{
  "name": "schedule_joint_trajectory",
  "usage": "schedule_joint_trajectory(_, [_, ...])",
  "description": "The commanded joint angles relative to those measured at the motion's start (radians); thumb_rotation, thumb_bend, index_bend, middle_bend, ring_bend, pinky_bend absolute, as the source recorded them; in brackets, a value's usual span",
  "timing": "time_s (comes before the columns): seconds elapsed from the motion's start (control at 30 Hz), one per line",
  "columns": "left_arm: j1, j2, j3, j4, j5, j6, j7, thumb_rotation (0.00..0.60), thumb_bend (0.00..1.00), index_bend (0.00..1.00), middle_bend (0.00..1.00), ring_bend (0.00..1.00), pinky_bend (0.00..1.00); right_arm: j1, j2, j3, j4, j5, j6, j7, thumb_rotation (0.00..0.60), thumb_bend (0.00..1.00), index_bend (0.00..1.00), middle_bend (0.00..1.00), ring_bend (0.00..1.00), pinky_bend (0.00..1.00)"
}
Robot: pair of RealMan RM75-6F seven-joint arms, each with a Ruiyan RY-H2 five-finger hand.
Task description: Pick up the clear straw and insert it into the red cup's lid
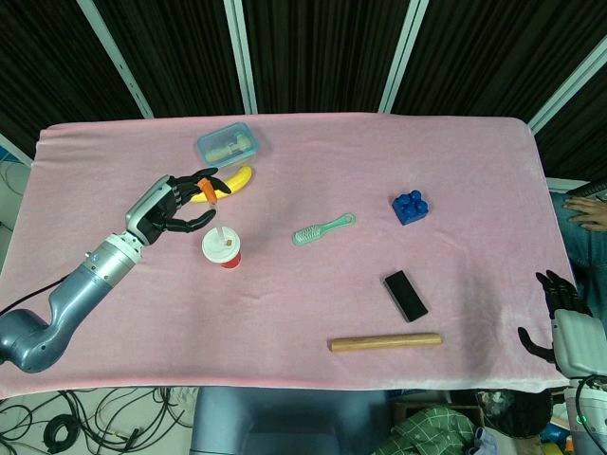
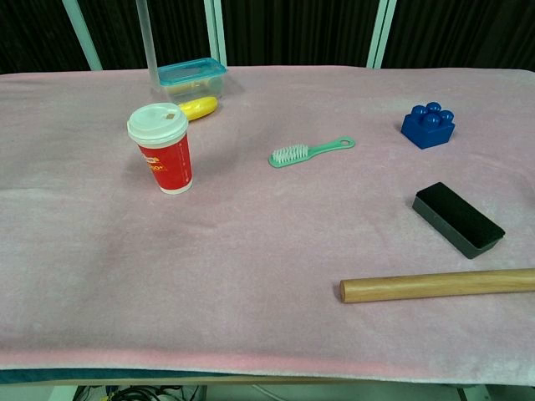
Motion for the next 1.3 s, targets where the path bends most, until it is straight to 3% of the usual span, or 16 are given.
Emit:
schedule_joint_trajectory(0.03, [-0.045, -0.016, 0.083, 0.080, 0.070, 0.068, -0.110, 0.600, 0.42, 0.64, 0.35, 0.04, 0.14, 0.000, 0.000, 0.001, 0.000, 0.000, 0.001, -0.001, 0.600, 0.24, 0.08, 0.03, 0.06, 0.18])
schedule_joint_trajectory(0.43, [-0.146, -0.035, 0.242, 0.208, 0.130, 0.191, -0.256, 0.600, 0.42, 0.64, 0.35, 0.04, 0.14, 0.000, 0.000, 0.001, 0.000, 0.000, -0.001, 0.001, 0.600, 0.24, 0.08, 0.03, 0.06, 0.18])
schedule_joint_trajectory(1.3, [-0.249, -0.065, 0.402, 0.284, 0.070, 0.267, -0.279, 0.600, 0.42, 0.64, 0.35, 0.04, 0.14, 0.000, -0.001, 0.001, 0.001, 0.002, -0.002, 0.001, 0.600, 0.24, 0.08, 0.03, 0.06, 0.18])
